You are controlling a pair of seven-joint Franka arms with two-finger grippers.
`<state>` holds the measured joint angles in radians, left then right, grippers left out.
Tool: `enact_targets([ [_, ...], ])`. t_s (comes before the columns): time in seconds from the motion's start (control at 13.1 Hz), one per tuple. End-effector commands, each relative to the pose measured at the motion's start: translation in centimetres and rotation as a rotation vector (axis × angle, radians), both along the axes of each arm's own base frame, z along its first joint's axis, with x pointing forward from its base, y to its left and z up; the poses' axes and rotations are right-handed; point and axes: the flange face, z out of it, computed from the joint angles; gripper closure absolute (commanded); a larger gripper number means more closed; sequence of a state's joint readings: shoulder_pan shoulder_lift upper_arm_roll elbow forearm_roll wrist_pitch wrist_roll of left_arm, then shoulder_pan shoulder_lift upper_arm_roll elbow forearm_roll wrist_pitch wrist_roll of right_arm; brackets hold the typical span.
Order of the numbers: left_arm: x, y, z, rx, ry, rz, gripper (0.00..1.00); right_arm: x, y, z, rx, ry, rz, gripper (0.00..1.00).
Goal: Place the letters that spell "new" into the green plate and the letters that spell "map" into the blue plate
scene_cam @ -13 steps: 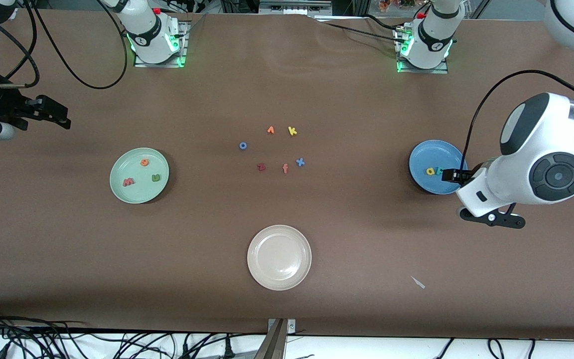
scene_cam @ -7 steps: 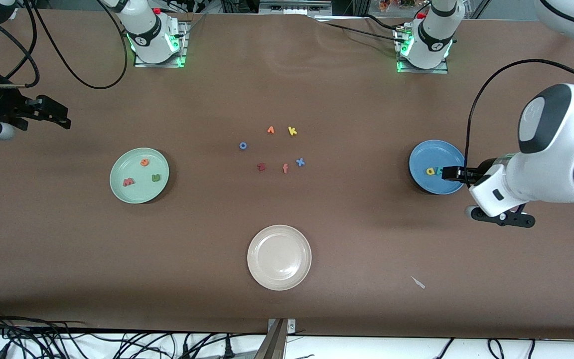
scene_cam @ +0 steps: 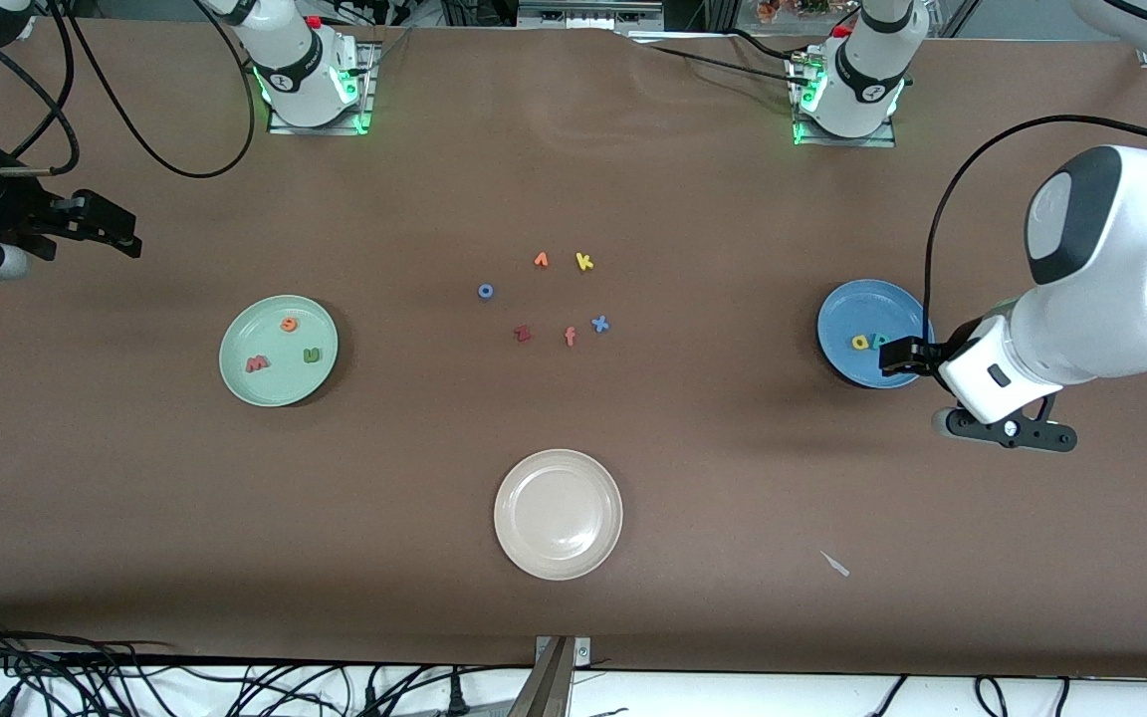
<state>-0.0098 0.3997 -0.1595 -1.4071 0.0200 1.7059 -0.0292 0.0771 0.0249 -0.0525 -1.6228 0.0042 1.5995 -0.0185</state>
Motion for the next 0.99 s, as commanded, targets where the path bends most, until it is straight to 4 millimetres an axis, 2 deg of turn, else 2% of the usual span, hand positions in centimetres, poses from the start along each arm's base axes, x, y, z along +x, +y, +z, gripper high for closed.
enact_targets([
  [0.0,-2.86,1.13,0.51,-0.04,-0.052,-0.001,0.01,-0.37,0.07,0.79,0.001,0.001,0.008,0.0],
  [0.15,-2.66,1.81,0.26,-0.041,-0.047,0.008,0.0,-0.37,-0.01,0.79,0.001,0.001,0.006,0.0],
  [0.92,-2.9,1.85,0.14,-0.039,-0.022,-0.017,0.0,-0.46,0.49,0.96,0.001,-0.002,0.011,0.0],
])
